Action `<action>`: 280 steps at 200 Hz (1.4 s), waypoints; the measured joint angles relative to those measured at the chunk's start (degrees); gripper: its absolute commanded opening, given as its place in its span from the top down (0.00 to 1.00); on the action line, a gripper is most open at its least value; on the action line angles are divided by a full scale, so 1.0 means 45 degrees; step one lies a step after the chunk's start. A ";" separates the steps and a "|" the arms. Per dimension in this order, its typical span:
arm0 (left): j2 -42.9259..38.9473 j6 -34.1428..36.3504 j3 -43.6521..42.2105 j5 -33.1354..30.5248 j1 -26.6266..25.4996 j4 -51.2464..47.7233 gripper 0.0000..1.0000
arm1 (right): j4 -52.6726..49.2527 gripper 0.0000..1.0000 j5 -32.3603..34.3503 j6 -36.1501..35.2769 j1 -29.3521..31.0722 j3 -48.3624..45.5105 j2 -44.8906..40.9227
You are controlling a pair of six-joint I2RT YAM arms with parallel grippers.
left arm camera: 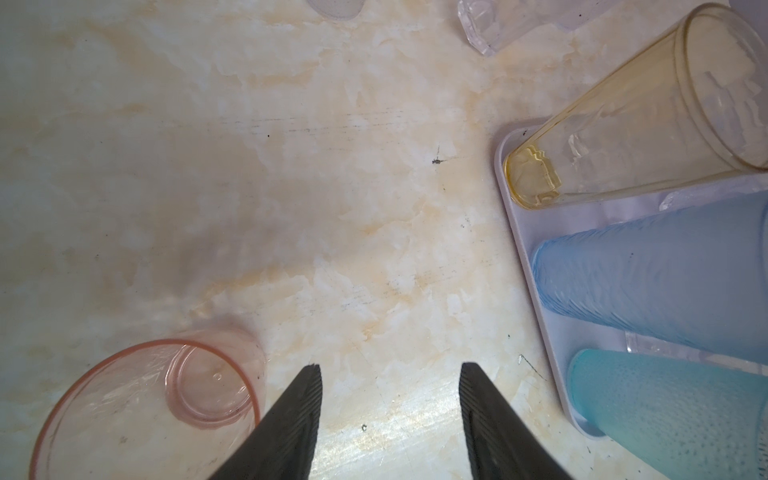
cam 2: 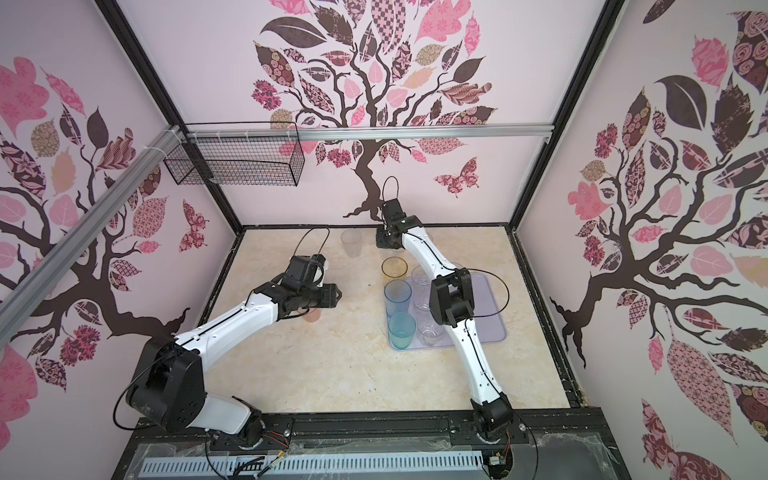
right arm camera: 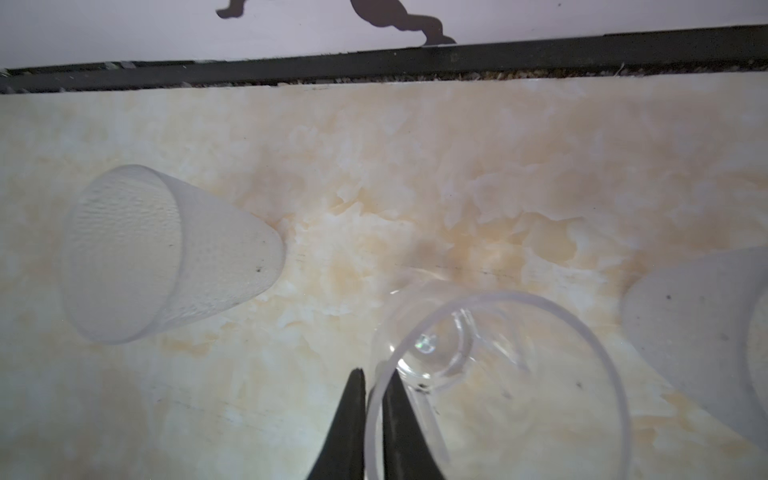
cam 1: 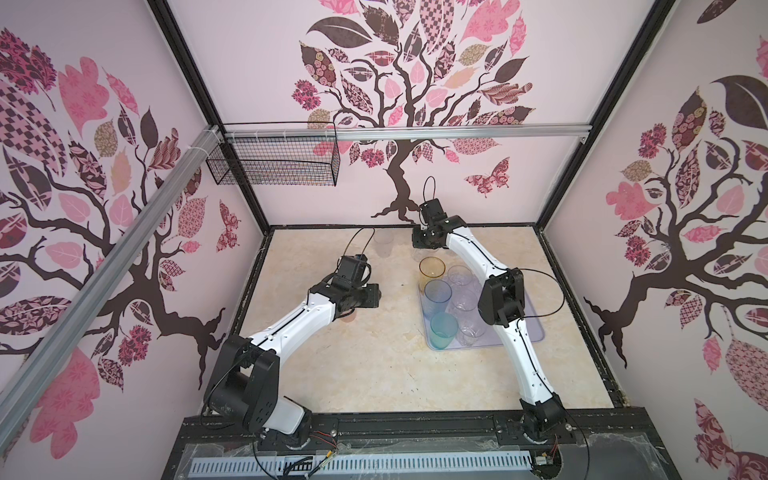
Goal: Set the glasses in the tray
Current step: 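Close the right gripper on another clear glass, then lift the clear glass and carry it over the tray with the right gripper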
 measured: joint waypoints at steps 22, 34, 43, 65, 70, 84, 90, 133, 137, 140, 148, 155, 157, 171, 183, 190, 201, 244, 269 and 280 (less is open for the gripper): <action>-0.0044 0.0000 0.0000 -0.0010 0.0000 -0.0005 0.43 | 0.0005 0.89 -0.0355 0.0238 0.0034 0.0000 -0.0699; -0.0126 -0.0005 0.0000 -0.0029 0.0000 -0.0010 0.43 | 0.0015 0.90 -0.0588 0.0340 0.0044 0.0000 -0.1127; -0.0223 -0.0005 0.0000 -0.0039 0.0000 -0.0010 0.43 | 0.0015 0.90 -0.0719 0.0442 0.0044 0.0000 -0.1472; -0.0554 -0.0005 0.0000 -0.0087 0.0000 -0.0029 0.43 | 0.0005 0.90 -0.1088 0.0714 0.0107 0.0000 -0.2254; -0.0646 -0.0010 0.0000 -0.0092 0.0000 -0.0039 0.43 | 0.0005 0.90 -0.1171 0.0772 0.0112 -0.0010 -0.2438; -0.0918 -0.0010 0.0005 -0.0151 0.0000 -0.0097 0.43 | 0.0005 0.91 -0.1370 0.0942 0.0136 -0.0107 -0.2973; -0.1054 -0.0010 0.0010 -0.0189 0.0000 -0.0146 0.43 | 0.0005 0.91 -0.1433 0.1005 0.0151 -0.0204 -0.3215; -0.2016 -0.0010 0.0612 -0.0534 0.0000 -0.0816 0.43 | -0.0345 0.92 -0.1734 0.1394 0.0291 -0.1350 -0.5178; -0.2118 -0.0015 0.0738 -0.0568 0.0000 -0.0903 0.43 | -0.0350 0.92 -0.1763 0.1443 0.0335 -0.1554 -0.5401; -0.2176 -0.0015 0.0826 -0.0568 0.0000 -0.0957 0.43 | -0.0355 0.92 -0.1783 0.1447 0.0359 -0.1724 -0.5586; -0.2346 -0.0010 0.1083 -0.0675 0.0000 -0.1117 0.43 | -0.0325 0.92 -0.1836 0.1530 0.0457 -0.2312 -0.6154; -0.2487 -0.0010 0.1360 -0.0758 0.0000 -0.1263 0.43 | -0.0311 0.92 -0.1885 0.1608 0.0554 -0.2885 -0.6693; -0.2526 -0.0010 0.1443 -0.0782 0.0000 -0.1292 0.43 | -0.0301 0.92 -0.1909 0.1632 0.0578 -0.3036 -0.6810; -0.2764 0.0019 0.2045 -0.0903 0.0000 -0.1549 0.44 | -0.0257 0.93 -0.1972 0.1715 0.0787 -0.4357 -0.8000; -0.2919 0.0044 0.2584 -0.0952 0.0000 -0.1783 0.44 | -0.0199 0.93 -0.1987 0.1768 0.0884 -0.5513 -0.9058; -0.2997 0.0049 0.2856 -0.0971 -0.0024 -0.1865 0.44 | -0.0243 0.93 -0.1977 0.1783 0.0976 -0.6178 -0.9714; -0.3104 0.0053 0.3211 -0.1054 -0.0141 -0.1928 0.44 | -0.0316 0.93 -0.1962 0.1797 0.1039 -0.7087 -1.0695; -0.3395 0.0049 0.3400 -0.1836 -0.2633 -0.1719 0.44 | -0.0670 0.93 -0.0787 0.1812 0.0782 -1.0428 -1.4639; -0.3245 0.0039 0.3381 -0.2404 -0.4415 -0.1379 0.44 | -0.1161 0.95 -0.0233 0.1865 -0.0248 -1.2390 -1.6621; -0.3104 0.0053 0.3327 -0.2720 -0.5173 -0.1103 0.44 | -0.1457 0.95 0.0131 0.1914 -0.0777 -1.3158 -1.7218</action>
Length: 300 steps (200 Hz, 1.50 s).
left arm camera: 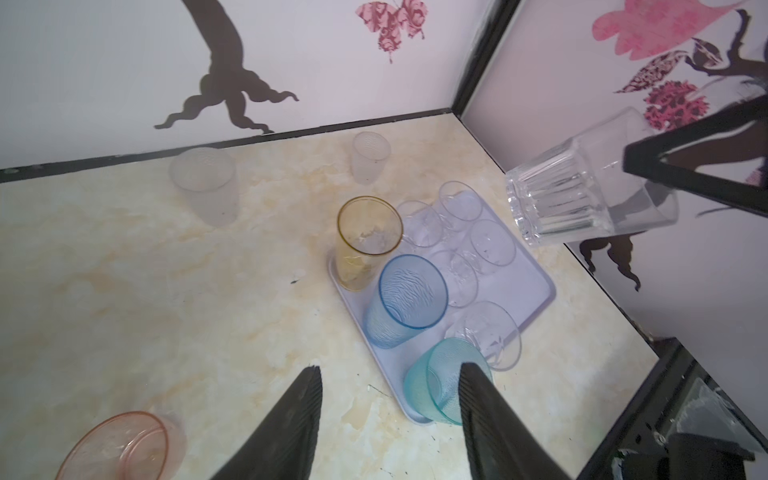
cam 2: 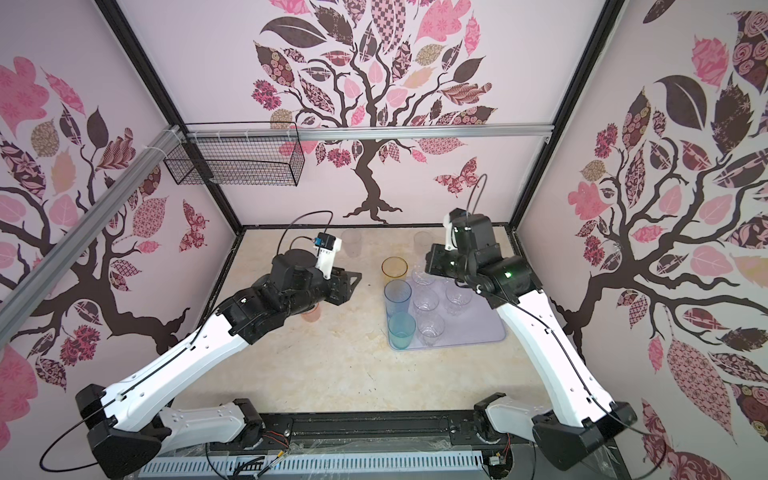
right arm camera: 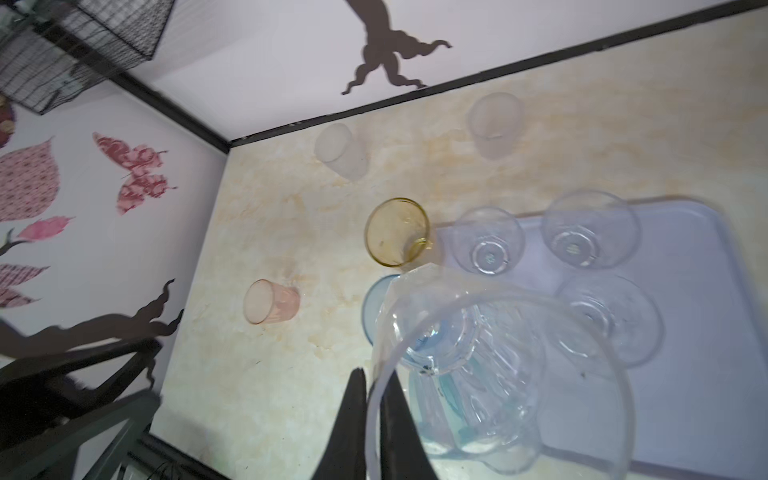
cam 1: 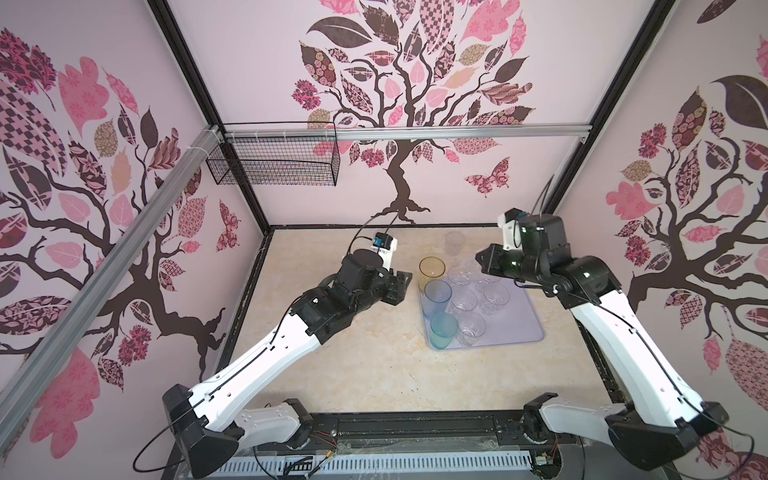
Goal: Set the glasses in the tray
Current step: 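Lift the clear glass and carry it over the tray with the right gripper, then lower the clear glass onto the tray and open the right gripper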
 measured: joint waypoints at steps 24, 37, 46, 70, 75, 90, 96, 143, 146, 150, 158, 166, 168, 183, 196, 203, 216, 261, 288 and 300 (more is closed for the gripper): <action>0.0510 0.0010 -0.0287 -0.0379 -0.1268 0.0476 0.44 | -0.0593 0.97 0.1457 0.0092 -0.0559 -0.1787 -0.0918; 0.0869 -0.0005 -0.0447 -0.0432 -0.1559 0.0651 0.44 | -0.0602 0.97 0.1972 0.0175 -0.0636 -0.2846 -0.1151; 0.1112 -0.0015 -0.0529 -0.0437 -0.1627 0.0719 0.44 | -0.0515 0.97 0.2108 0.0311 -0.0729 -0.3677 -0.1258; 0.1331 -0.0015 -0.0957 -0.0544 -0.1627 0.0865 0.43 | -0.0097 0.97 0.2210 0.0777 -0.1049 -0.5809 -0.1345; 0.1331 -0.0010 -0.1049 -0.0602 -0.1627 0.0908 0.43 | -0.0015 0.97 0.2215 0.0826 -0.1064 -0.6110 -0.1345; 0.1331 0.0015 -0.1292 -0.0782 -0.1627 0.1030 0.43 | 0.0311 0.97 0.2200 0.1010 -0.1117 -0.6819 -0.1326; 0.1331 0.0034 -0.1389 -0.0845 -0.1627 0.1064 0.43 | 0.0481 0.97 0.2200 0.1039 -0.1137 -0.6989 -0.1307; 0.1331 0.0155 -0.1953 -0.1039 -0.1248 0.1214 0.42 | 0.2118 0.97 0.2093 0.1069 -0.1569 -0.7300 -0.0311; 0.1331 0.0165 -0.1972 -0.1025 -0.1175 0.1239 0.42 | 0.2191 0.97 0.2098 0.1054 -0.1583 -0.7300 -0.0223; 0.1331 0.0170 -0.2001 -0.1010 -0.1073 0.1282 0.42 | 0.2288 0.97 0.2108 0.1030 -0.1603 -0.7300 -0.0092; 0.1326 0.0170 -0.2064 -0.0947 -0.0860 0.1365 0.42 | 0.2424 0.97 0.2157 0.0986 -0.1627 -0.7300 0.0102; 0.1326 0.0170 -0.2132 -0.0879 -0.0588 0.1423 0.42 | 0.2535 0.97 0.2200 0.0967 -0.1627 -0.7300 0.0291; 0.1326 0.0170 -0.2147 -0.0869 -0.0539 0.1428 0.42 | 0.2550 0.97 0.2215 0.0957 -0.1627 -0.7300 0.0340; 0.1273 0.0180 -0.2322 -0.0792 -0.0053 0.1496 0.42 | 0.2671 0.96 0.2244 0.0933 -0.1627 -0.7310 0.0602; 0.1175 0.0214 -0.2438 -0.0797 0.0267 0.1506 0.42 | 0.2769 0.96 0.2288 0.0928 -0.1627 -0.7417 0.0695; 0.1103 0.0233 -0.2506 -0.0801 0.0384 0.1515 0.42 | 0.2851 0.96 0.2307 0.0928 -0.1627 -0.7524 0.0714; 0.0971 0.0282 -0.2623 -0.0801 0.0481 0.1593 0.42 | 0.2900 0.94 0.2331 0.0899 -0.1627 -0.7747 0.0821; 0.0903 0.0340 -0.2759 -0.0792 0.0544 0.1734 0.41 | 0.2798 0.75 0.2307 0.0782 -0.1627 -0.7927 0.1263; 0.0903 0.0437 -0.2812 -0.0797 0.0568 0.1773 0.41 | 0.2579 0.70 0.2195 0.0792 -0.1627 -0.7902 0.1345; 0.0894 0.0491 -0.2841 -0.0801 0.0617 0.1787 0.41 | 0.2477 0.70 0.2123 0.0797 -0.1627 -0.7844 0.1345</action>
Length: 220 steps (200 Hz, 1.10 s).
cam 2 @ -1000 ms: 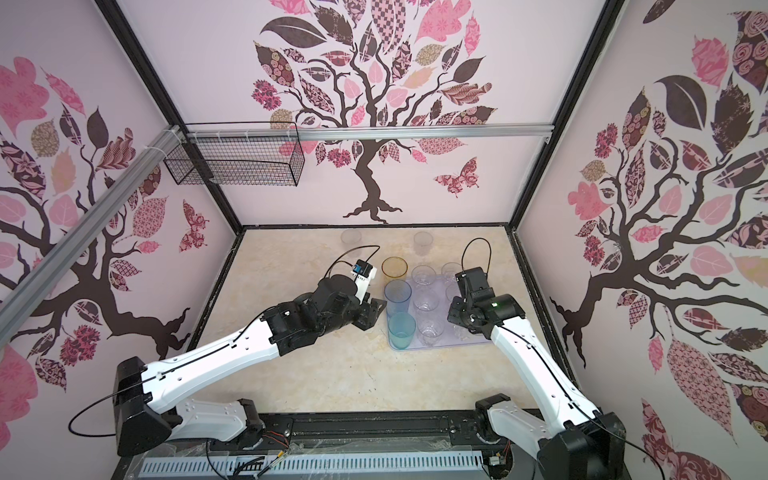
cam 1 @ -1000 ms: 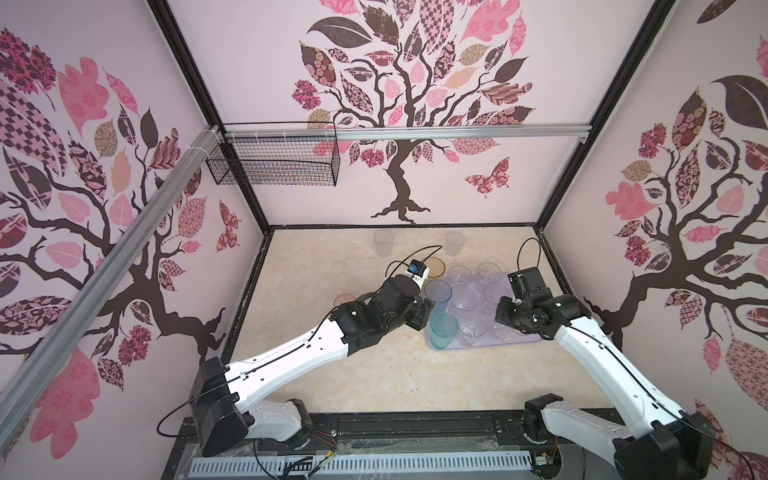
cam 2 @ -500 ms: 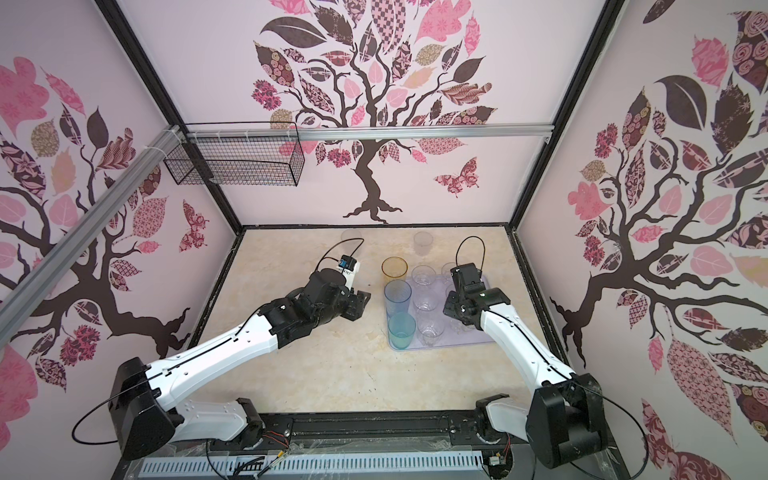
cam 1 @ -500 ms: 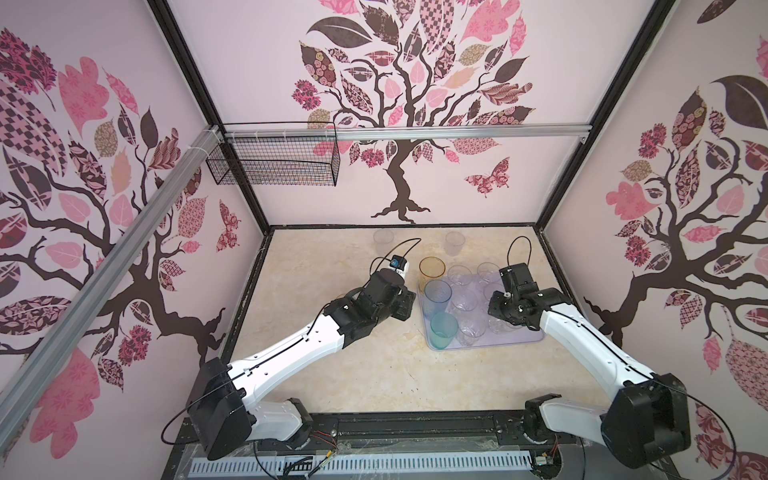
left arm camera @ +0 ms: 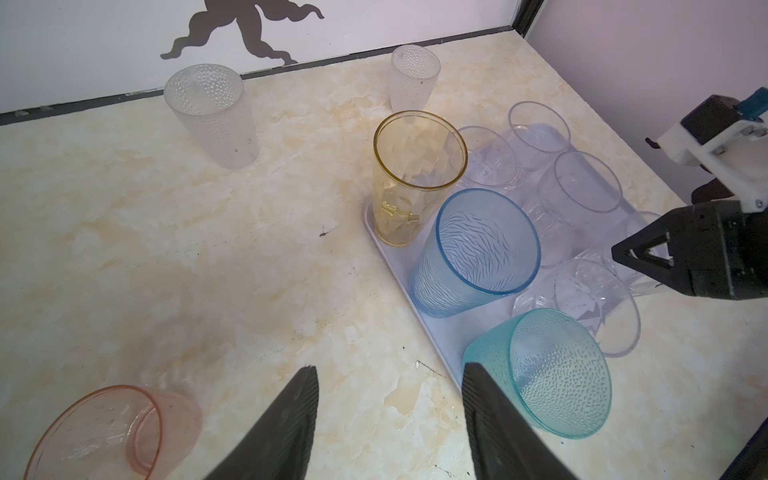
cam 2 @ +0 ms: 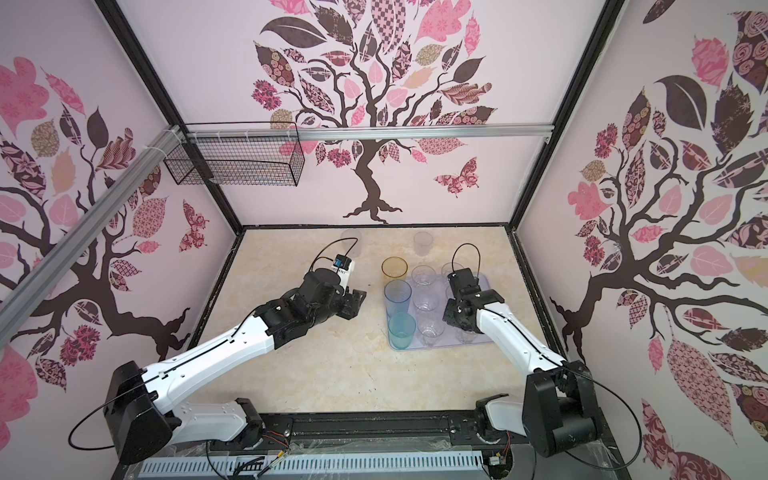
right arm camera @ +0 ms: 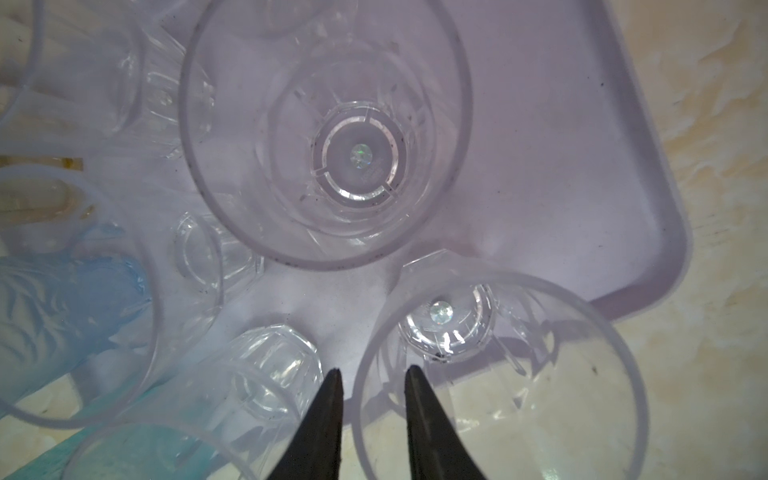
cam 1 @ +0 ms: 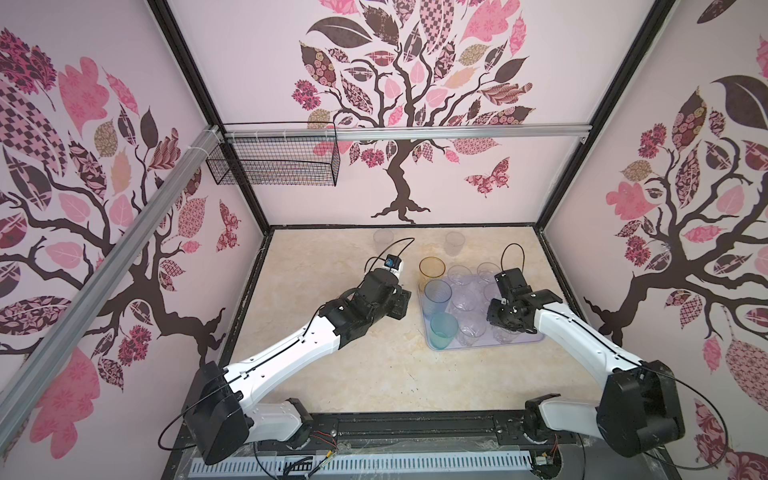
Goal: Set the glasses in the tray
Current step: 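Lower the clear glass onto the tray and open the right gripper, then move the right gripper toward back-wall glasses while the left lowers over pink glass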
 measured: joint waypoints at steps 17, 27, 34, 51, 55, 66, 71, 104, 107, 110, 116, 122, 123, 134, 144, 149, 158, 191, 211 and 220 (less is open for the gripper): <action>-0.0034 0.0078 -0.0044 -0.0005 0.0087 0.0010 0.40 | -0.0136 0.68 -0.0180 0.0029 0.0000 0.0243 0.0000; -0.0073 0.0121 -0.0058 -0.0005 0.0146 0.0010 0.38 | -0.0233 0.68 -0.0301 0.0063 0.0000 0.0486 0.0000; -0.0117 0.0155 -0.0058 -0.0010 0.0199 0.0000 0.37 | -0.0296 0.67 -0.0389 0.0097 0.0000 0.0695 0.0000; -0.0262 0.0165 -0.0058 0.0005 0.0495 -0.0063 0.35 | -0.0602 0.65 -0.0578 0.0121 0.0010 0.1384 -0.0010; -0.0296 0.0165 -0.0058 0.0039 0.0602 -0.0087 0.35 | -0.0680 0.64 -0.0597 0.0146 0.0015 0.1540 -0.0024; -0.0432 0.0165 -0.0058 0.0097 0.1073 -0.0219 0.35 | -0.0928 0.60 -0.0636 0.0175 0.0024 0.2098 -0.0044; -0.0505 0.0170 -0.0058 0.0102 0.1311 -0.0296 0.35 | -0.1054 0.59 -0.0646 0.0185 0.0053 0.2356 -0.0049; -0.0918 0.0257 -0.0024 0.0131 0.2759 -0.1336 0.33 | -0.1447 0.54 -0.0617 0.0389 0.1015 0.4124 -0.0034; -0.0933 0.0257 -0.0015 0.0141 0.2875 -0.1443 0.33 | -0.1457 0.54 -0.0612 0.0427 0.1195 0.4265 -0.0015; -0.0967 0.0257 -0.0005 0.0141 0.2997 -0.1593 0.33 | -0.1457 0.54 -0.0617 0.0437 0.1365 0.4420 -0.0010; -0.1005 0.0253 0.0015 0.0160 0.3245 -0.1821 0.33 | -0.1443 0.54 -0.0617 0.0495 0.1787 0.4760 0.0073; -0.1039 0.0248 0.0039 0.0165 0.3546 -0.2059 0.33 | -0.1428 0.54 -0.0656 0.0583 0.2210 0.5110 0.0233; -0.1044 0.0248 0.0044 0.0155 0.3609 -0.2103 0.33 | -0.1418 0.54 -0.0651 0.0593 0.2293 0.5212 0.0267; -0.1132 0.0194 0.0058 0.0146 0.4138 -0.2482 0.33 | -0.1273 0.53 -0.0661 0.0699 0.3050 0.6003 0.0806; -0.1248 0.0068 0.0058 0.0160 0.4541 -0.2827 0.33 | -0.1078 0.53 -0.0646 0.0772 0.3696 0.6800 0.1477; -0.1350 -0.0068 0.0058 0.0204 0.4731 -0.3007 0.33 | -0.1015 0.53 -0.0622 0.0772 0.4002 0.7213 0.1865; -0.1608 -0.0277 0.0015 0.0340 0.4993 -0.3230 0.33 | -0.0840 0.52 -0.0612 0.0772 0.4532 0.7912 0.2599; -0.2739 -0.0991 -0.0748 0.0724 0.6368 -0.3575 0.33 | -0.0214 0.51 -0.0704 0.0743 0.6343 0.9792 0.5119; -0.2730 -0.1292 -0.0942 0.1122 0.7655 -0.3730 0.33 | -0.0083 0.50 -0.1059 0.0622 0.7057 1.0817 0.6557; -0.2633 -0.1486 -0.1035 0.1370 0.8136 -0.3711 0.33 | -0.0029 0.50 -0.1180 0.0515 0.7232 1.1273 0.7135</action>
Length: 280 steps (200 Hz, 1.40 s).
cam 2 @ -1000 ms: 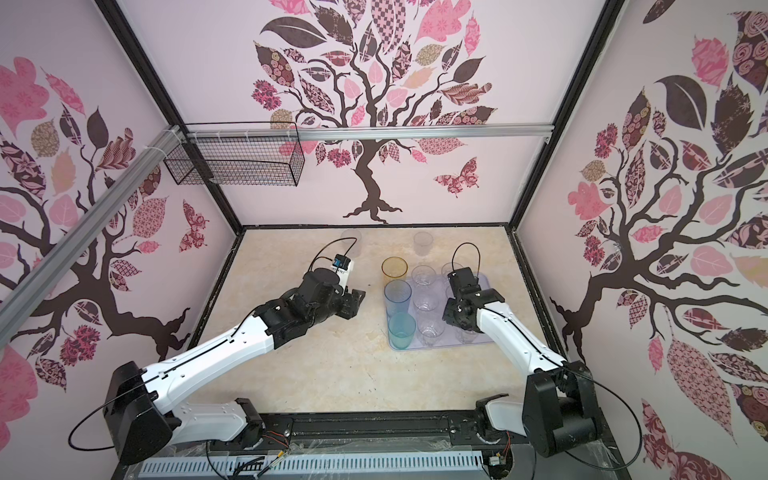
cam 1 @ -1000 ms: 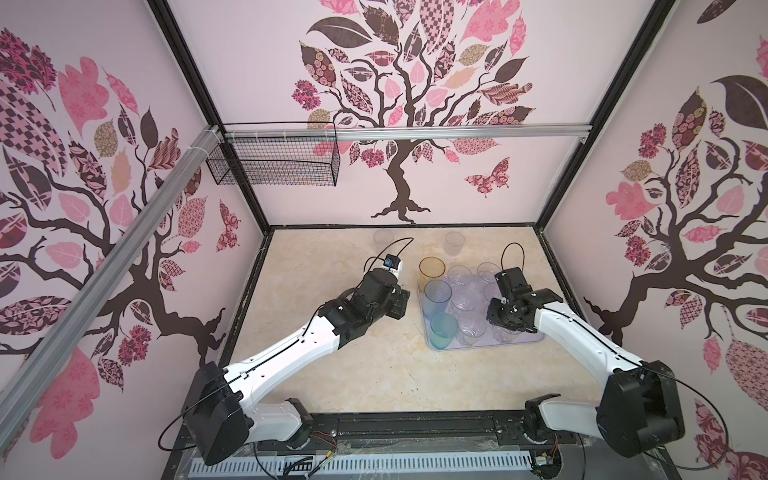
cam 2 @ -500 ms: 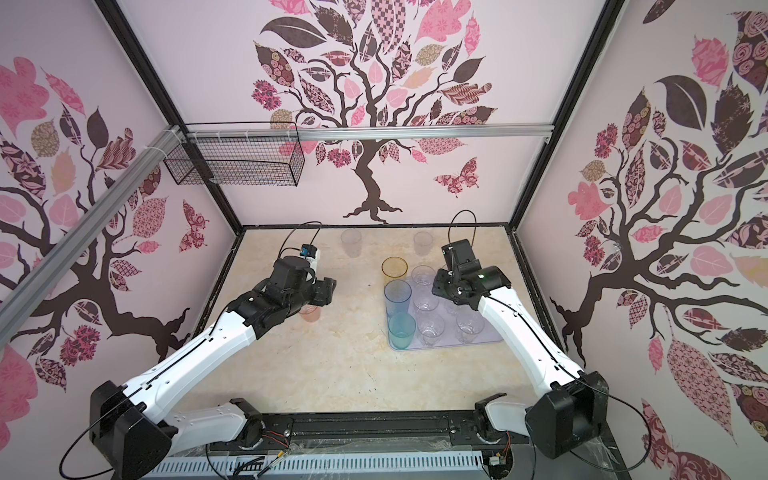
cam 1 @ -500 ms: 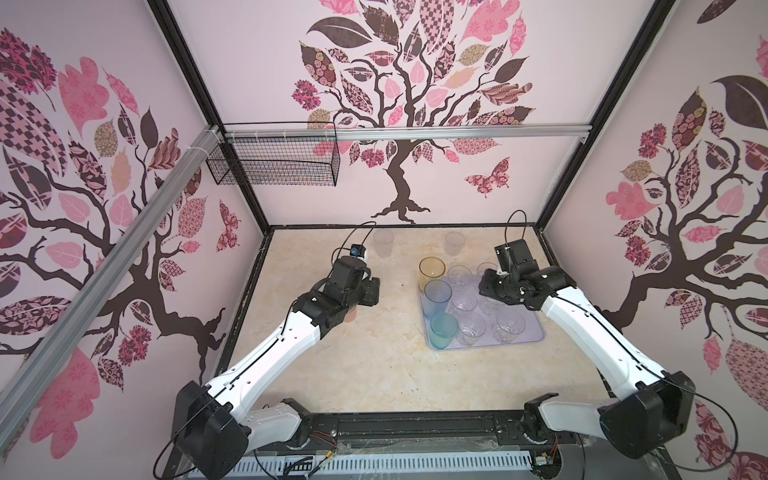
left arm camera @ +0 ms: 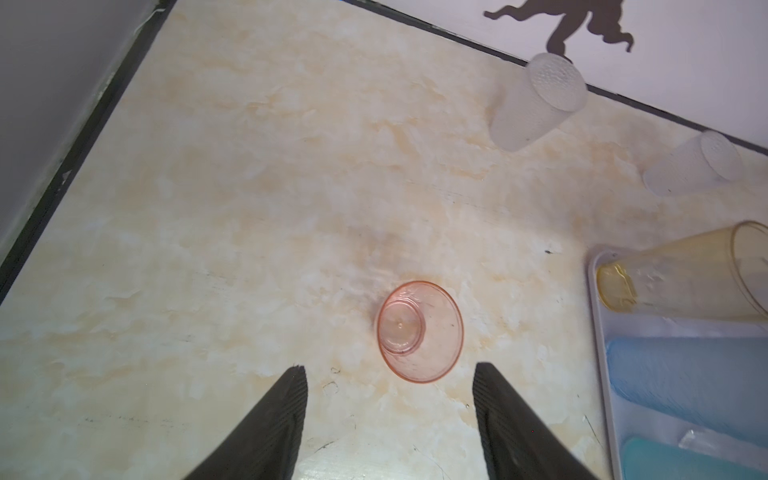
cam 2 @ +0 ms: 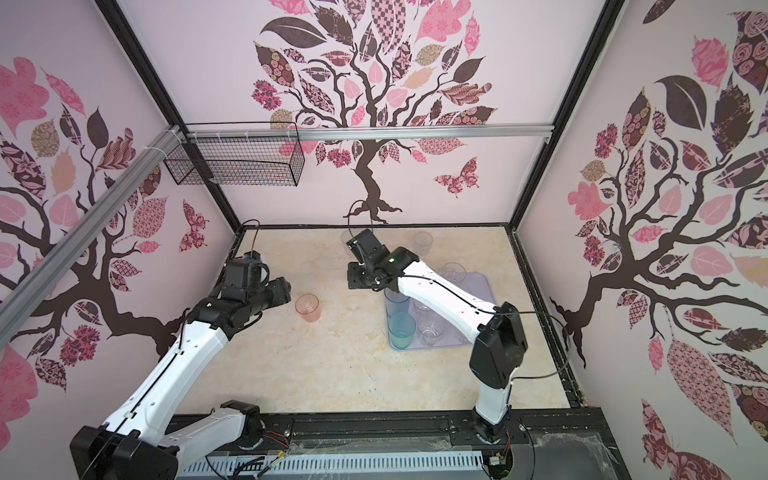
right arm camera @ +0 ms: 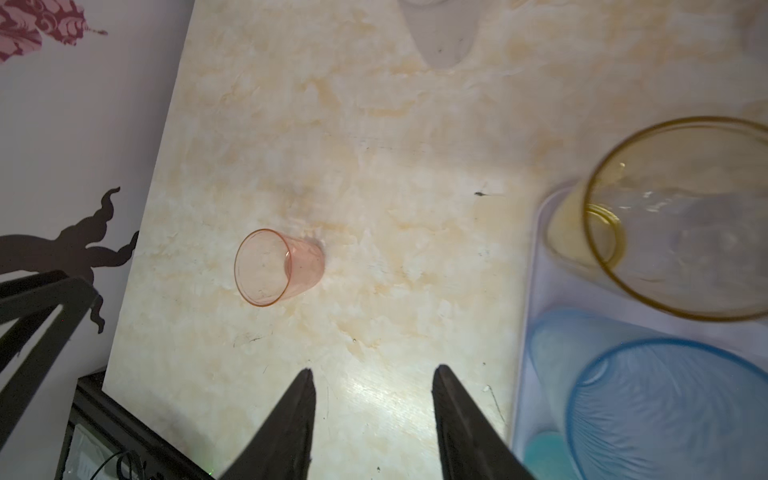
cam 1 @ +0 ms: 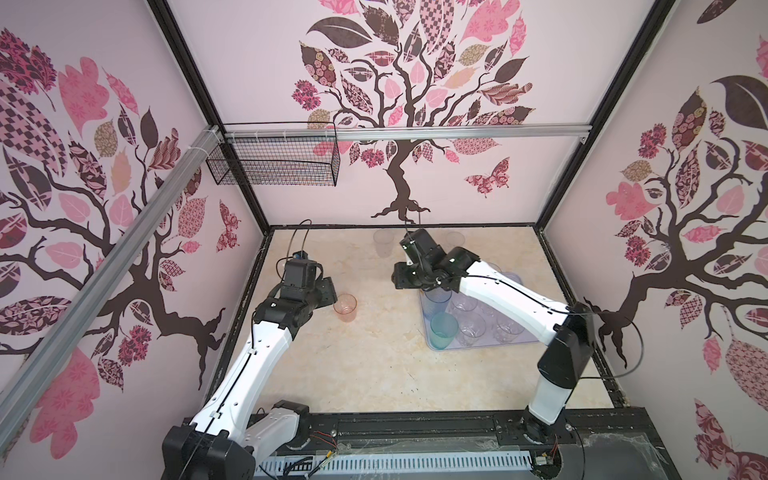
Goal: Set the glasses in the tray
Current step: 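Move the right gripper toward back-wall glasses while the left lowers over pink glass, then reach the left gripper to the frosted glass by the back wall and grasp it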
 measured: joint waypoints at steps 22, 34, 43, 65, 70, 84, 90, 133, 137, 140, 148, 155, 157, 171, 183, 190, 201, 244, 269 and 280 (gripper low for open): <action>0.0379 -0.0389 -0.0165 0.0612 0.0384 0.0112 0.34 | -0.0010 0.48 0.0097 -0.0364 -0.0010 0.1418 0.1355; 0.0622 -0.0568 -0.0238 0.0952 0.0384 0.0287 0.34 | -0.0010 0.48 0.0209 -0.0554 -0.0141 0.2453 0.2147; 0.0787 -0.0665 -0.0248 0.1156 0.0379 0.0384 0.34 | -0.0005 0.47 0.0345 -0.0646 -0.0267 0.3351 0.2759; 0.1103 -0.0816 -0.0248 0.1540 0.0311 0.0748 0.34 | -0.0034 0.46 0.0554 -0.0665 -0.0748 0.5455 0.4245; 0.1180 -0.0845 -0.0243 0.1569 0.0257 0.0835 0.35 | -0.0039 0.46 0.0607 -0.0661 -0.0903 0.5955 0.4600; 0.1447 -0.0850 -0.0233 0.1608 0.0010 0.1049 0.35 | -0.0151 0.46 0.0724 -0.0593 -0.1409 0.7417 0.5678; 0.1613 -0.0845 -0.0219 0.1598 -0.0141 0.1141 0.35 | -0.0296 0.46 0.0772 -0.0544 -0.1661 0.8276 0.6271; 0.2953 -0.0743 0.0165 0.1379 -0.1137 0.1603 0.35 | -0.0083 0.45 0.0908 -0.0423 -0.3055 1.0520 0.8757; 0.3070 -0.0733 0.0243 0.1370 -0.1200 0.1647 0.35 | -0.0005 0.45 0.0903 -0.0437 -0.3123 1.0380 0.8767; 0.3152 -0.0733 0.0287 0.1365 -0.1234 0.1685 0.35 | 0.0078 0.45 0.0903 -0.0427 -0.3167 1.0268 0.8796; 0.3332 -0.0709 0.0408 0.1345 -0.1302 0.1802 0.35 | 0.0262 0.44 0.0889 -0.0447 -0.3240 1.0030 0.8854; 0.3463 -0.0690 0.0510 0.1336 -0.1326 0.1889 0.35 | 0.0427 0.44 0.0850 -0.0471 -0.3254 0.9967 0.8952; 0.3492 -0.0685 0.0534 0.1331 -0.1326 0.1904 0.35 | 0.0481 0.44 0.0835 -0.0471 -0.3254 0.9962 0.8971; 0.3672 -0.0670 0.0704 0.1292 -0.1326 0.1982 0.35 | 0.0753 0.44 0.0685 -0.0520 -0.3181 1.0025 0.9219; 0.3759 -0.0641 0.0801 0.1263 -0.1326 0.2074 0.35 | 0.0835 0.44 0.0534 -0.0568 -0.3094 1.0214 0.9457; 0.3798 -0.0636 0.0860 0.1248 -0.1326 0.2089 0.35 | 0.0894 0.44 0.0427 -0.0583 -0.3050 1.0287 0.9549; 0.3891 -0.0631 0.0942 0.1209 -0.1321 0.2181 0.35 | 0.0947 0.44 0.0301 -0.0627 -0.3011 1.0331 0.9583; 0.4983 -0.0597 0.1870 0.0996 -0.1326 0.2759 0.35 | 0.1137 0.43 0.0087 -0.1044 -0.2895 1.0341 0.9530; 0.6081 -0.0602 0.3113 0.0869 -0.1302 0.2953 0.35 | 0.0971 0.43 0.0092 -0.1263 -0.2900 1.0132 0.9219; 0.6732 -0.0612 0.3905 0.0874 -0.1243 0.2973 0.35 | 0.0942 0.43 0.0097 -0.1282 -0.2900 0.9593 0.8650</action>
